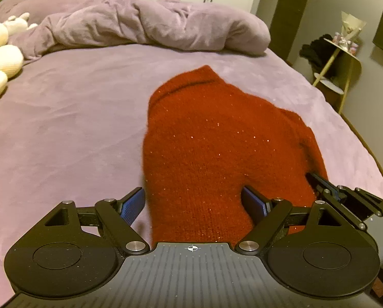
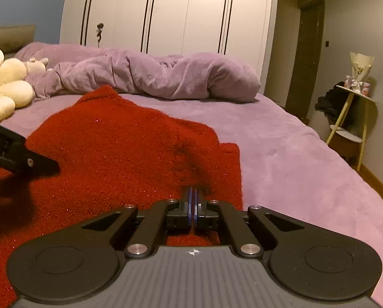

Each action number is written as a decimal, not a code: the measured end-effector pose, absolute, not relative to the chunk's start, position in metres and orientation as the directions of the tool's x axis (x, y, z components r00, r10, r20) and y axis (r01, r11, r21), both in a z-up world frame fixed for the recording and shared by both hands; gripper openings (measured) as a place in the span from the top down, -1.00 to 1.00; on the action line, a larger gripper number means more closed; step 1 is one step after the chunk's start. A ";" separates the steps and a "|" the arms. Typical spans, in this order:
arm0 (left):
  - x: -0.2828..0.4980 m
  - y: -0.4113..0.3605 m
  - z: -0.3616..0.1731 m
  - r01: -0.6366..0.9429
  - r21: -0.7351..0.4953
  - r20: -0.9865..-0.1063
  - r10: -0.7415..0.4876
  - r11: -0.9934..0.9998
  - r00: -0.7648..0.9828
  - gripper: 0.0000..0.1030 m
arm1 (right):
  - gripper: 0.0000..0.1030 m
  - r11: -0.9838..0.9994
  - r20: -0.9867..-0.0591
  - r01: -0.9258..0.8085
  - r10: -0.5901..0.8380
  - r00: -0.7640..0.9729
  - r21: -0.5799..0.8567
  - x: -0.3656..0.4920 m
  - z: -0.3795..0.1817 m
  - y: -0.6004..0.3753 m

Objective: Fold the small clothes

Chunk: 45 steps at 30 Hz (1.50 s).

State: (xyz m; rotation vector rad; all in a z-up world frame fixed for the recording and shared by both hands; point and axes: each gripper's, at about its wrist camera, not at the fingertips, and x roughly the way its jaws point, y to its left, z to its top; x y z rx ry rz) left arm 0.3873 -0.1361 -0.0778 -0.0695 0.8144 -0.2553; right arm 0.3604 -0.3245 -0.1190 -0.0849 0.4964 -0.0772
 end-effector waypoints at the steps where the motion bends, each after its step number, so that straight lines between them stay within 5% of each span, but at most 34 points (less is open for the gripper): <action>1: 0.388 -0.136 -0.080 0.203 -0.158 -0.710 -0.254 0.966 0.657 -0.73 | 1.00 0.994 -0.463 0.052 -0.090 0.882 -0.093 0.359 -0.121 -0.328; 9: 0.384 -0.133 -0.082 0.187 -0.150 -0.710 -0.238 0.971 0.663 -0.84 | 1.00 0.993 -0.477 0.033 -0.081 0.875 -0.109 0.357 -0.115 -0.326; 12: 0.366 -0.115 -0.069 0.210 -0.183 -0.688 -0.278 0.960 0.670 -0.81 | 0.80 0.998 -0.500 0.004 -0.031 0.865 -0.056 0.340 -0.098 -0.329; 13: 0.359 -0.105 -0.066 0.220 -0.205 -0.678 -0.301 0.954 0.671 -0.81 | 0.32 1.000 -0.508 0.021 -0.026 0.861 -0.016 0.330 -0.094 -0.336; 14: 0.353 -0.096 -0.064 0.233 -0.233 -0.667 -0.330 0.944 0.668 -0.80 | -0.37 0.998 -0.516 0.046 -0.023 0.857 0.032 0.321 -0.091 -0.345; 15: 0.347 -0.086 -0.064 0.250 -0.272 -0.661 -0.369 0.929 0.653 -0.80 | -0.56 0.994 -0.524 0.056 0.000 0.852 0.092 0.312 -0.089 -0.355; 24: 0.363 -0.034 -0.107 0.170 -0.656 -0.603 -0.646 0.735 0.468 -0.75 | -0.56 0.755 -0.571 0.122 0.369 0.733 0.644 0.324 -0.124 -0.434; 32: 0.403 -0.050 -0.130 0.137 -0.728 -0.560 -0.699 0.671 0.445 -0.73 | -0.36 0.639 -0.516 0.106 0.501 0.695 0.762 0.360 -0.154 -0.440; 35: 0.403 -0.050 -0.134 0.121 -0.753 -0.530 -0.705 0.647 0.471 -0.57 | -0.23 0.614 -0.502 0.105 0.521 0.690 0.782 0.370 -0.158 -0.438; 45: 0.357 -0.013 -0.077 0.188 -0.714 -0.506 -0.682 0.675 0.527 -0.38 | -0.01 0.569 -0.459 0.036 0.622 0.634 0.822 0.364 -0.137 -0.379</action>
